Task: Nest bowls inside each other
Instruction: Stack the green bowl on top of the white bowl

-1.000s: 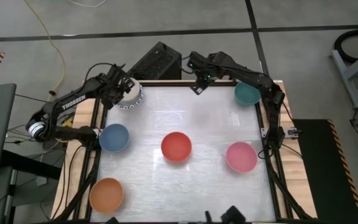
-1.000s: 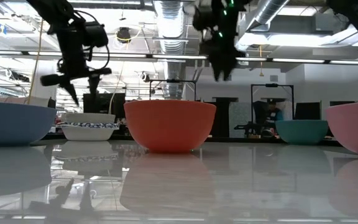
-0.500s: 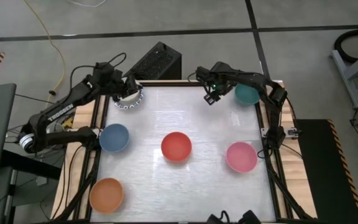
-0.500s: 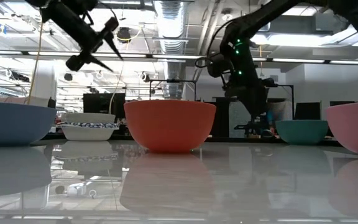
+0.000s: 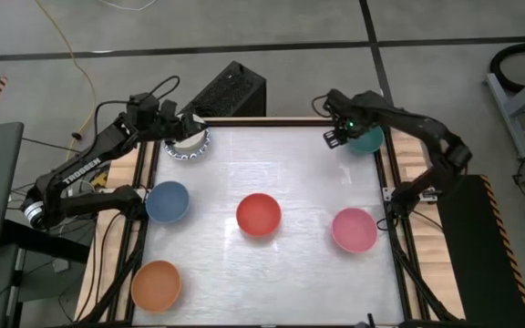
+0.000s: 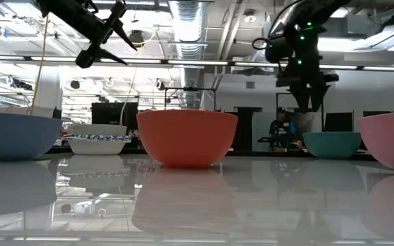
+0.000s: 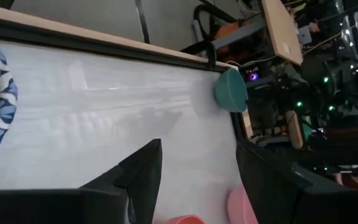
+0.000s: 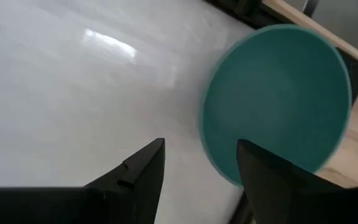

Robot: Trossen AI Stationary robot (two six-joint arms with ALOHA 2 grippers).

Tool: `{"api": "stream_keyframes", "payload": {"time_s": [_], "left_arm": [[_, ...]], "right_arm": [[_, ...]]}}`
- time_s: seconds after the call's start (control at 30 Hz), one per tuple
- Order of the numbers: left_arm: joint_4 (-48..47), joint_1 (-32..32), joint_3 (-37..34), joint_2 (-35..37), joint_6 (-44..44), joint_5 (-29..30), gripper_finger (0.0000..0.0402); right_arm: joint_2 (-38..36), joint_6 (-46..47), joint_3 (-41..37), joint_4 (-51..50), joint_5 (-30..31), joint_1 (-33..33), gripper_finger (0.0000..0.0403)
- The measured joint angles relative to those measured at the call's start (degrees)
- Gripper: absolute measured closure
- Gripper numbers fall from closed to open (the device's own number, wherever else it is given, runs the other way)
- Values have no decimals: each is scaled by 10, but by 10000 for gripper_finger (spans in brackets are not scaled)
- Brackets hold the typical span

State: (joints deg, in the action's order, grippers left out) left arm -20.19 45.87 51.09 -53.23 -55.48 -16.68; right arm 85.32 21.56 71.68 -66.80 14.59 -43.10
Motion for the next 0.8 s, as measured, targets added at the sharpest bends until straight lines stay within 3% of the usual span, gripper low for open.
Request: {"api": "stream_keyframes", "payload": {"time_s": [0.23,0.57,0.67,0.8], "left_arm": [[5,0,0,0,13,5,207],[4,-1,0,0,11,5,207],[2,-1,0,0,12,5,207],[2,-1,0,0,13,5,207]], "right_arm": [[-17,-39,-72,88,8,-6,184],[62,-68,-76,88,20,-42,185],[87,-69,-76,86,18,-42,204],[109,-70,-76,82,-3,-42,267]]}}
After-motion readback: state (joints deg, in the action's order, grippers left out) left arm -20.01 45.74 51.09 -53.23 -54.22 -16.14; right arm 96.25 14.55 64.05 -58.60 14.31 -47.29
